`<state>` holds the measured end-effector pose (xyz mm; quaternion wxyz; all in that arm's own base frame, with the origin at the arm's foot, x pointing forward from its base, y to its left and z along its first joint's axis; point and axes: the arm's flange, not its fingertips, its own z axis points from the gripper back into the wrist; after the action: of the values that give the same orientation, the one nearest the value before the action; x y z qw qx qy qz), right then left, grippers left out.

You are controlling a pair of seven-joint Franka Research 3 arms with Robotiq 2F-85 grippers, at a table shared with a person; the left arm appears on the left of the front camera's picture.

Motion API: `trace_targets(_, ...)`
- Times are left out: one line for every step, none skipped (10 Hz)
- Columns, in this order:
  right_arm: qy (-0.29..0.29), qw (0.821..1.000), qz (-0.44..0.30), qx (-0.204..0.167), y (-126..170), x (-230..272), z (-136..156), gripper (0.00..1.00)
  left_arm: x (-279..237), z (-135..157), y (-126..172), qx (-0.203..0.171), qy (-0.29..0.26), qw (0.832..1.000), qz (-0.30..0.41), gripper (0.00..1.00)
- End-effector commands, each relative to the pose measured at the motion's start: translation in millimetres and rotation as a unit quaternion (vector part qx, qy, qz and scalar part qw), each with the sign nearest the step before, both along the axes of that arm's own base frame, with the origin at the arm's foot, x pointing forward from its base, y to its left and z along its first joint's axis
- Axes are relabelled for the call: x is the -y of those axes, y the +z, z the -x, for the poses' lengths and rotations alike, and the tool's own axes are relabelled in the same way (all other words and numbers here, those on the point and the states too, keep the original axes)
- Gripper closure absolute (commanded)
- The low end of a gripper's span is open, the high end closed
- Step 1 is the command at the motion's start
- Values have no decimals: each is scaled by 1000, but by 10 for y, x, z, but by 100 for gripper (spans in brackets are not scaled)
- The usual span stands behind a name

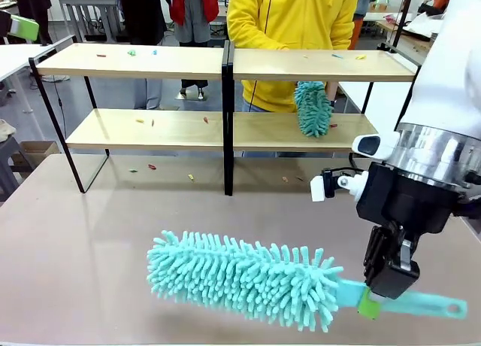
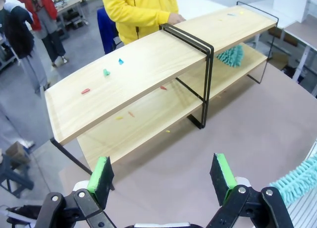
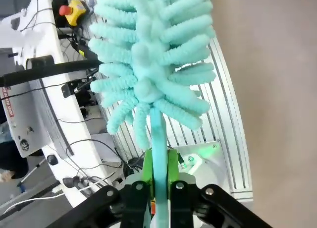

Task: Clean the shelves.
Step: Clean a randomly selected level of the Shelf with the Duster.

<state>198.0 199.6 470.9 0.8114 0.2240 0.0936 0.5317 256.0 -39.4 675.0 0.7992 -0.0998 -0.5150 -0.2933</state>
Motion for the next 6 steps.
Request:
trace_targets(-32, 999, -22, 34, -238, -234, -133, 88, -4, -16, -11, 2, 0, 1000, 2, 0)
trace_targets(-57, 997, 0, 47, -355, -583, -365, 88, -4, -16, -11, 2, 0, 1000, 2, 0)
trace_targets(-91, 993, 35, 64, -502, -937, -541, 88, -4, -16, -11, 2, 0, 1000, 2, 0)
trace_targets(-136, 985, 64, 87, -625, -1255, -672, 88, -4, -16, -11, 2, 0, 1000, 2, 0)
trace_targets(-206, 967, 61, 137, -666, -1498, -779, 88, -4, -16, -11, 2, 0, 1000, 2, 0)
trace_targets(-293, 934, 51, 200, -671, -1646, -927, 88, -4, -16, -11, 2, 0, 1000, 2, 0)
